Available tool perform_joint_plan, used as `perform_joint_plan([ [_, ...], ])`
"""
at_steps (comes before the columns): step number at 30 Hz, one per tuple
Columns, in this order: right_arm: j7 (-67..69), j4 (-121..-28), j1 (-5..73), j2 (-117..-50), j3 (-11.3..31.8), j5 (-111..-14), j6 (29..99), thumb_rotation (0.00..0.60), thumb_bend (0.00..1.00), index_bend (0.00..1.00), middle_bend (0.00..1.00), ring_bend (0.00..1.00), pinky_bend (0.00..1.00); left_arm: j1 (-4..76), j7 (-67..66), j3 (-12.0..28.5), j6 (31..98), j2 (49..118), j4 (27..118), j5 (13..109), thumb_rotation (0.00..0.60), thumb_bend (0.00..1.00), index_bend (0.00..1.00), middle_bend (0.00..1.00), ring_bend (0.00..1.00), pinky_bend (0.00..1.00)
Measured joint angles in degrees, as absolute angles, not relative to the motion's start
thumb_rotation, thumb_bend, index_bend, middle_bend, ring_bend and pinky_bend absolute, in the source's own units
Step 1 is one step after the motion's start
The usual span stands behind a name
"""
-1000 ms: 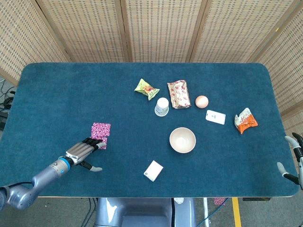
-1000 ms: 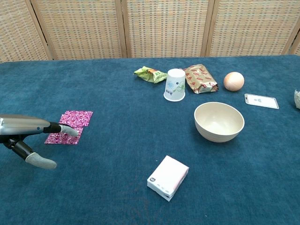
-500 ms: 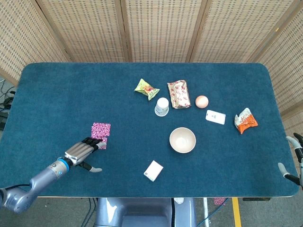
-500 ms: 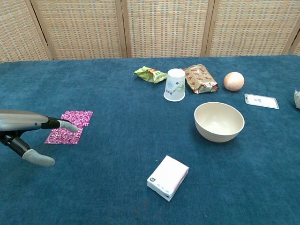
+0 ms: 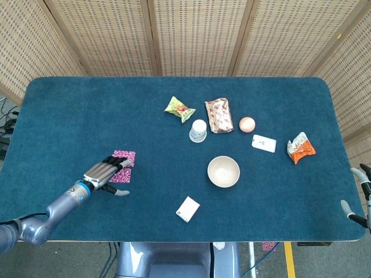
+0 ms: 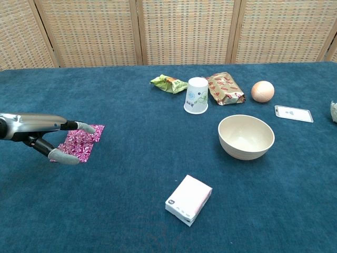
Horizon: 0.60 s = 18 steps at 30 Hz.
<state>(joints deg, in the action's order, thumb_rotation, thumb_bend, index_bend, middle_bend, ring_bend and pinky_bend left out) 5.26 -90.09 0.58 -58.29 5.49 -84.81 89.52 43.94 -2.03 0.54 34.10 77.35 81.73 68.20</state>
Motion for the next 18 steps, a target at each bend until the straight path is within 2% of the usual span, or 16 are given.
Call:
perform_joint_plan([
  [18, 5.5, -90.0, 0.4, -58.1, 5.6, -84.6, 89.5, 0.6, 0.34, 0.16, 0.12, 0.0, 0.0, 44.9, -1.3, 0.4, 32.7, 80.0, 79.0, 67.9, 0.21, 0.01, 0.05, 0.0, 0.0, 0.0],
])
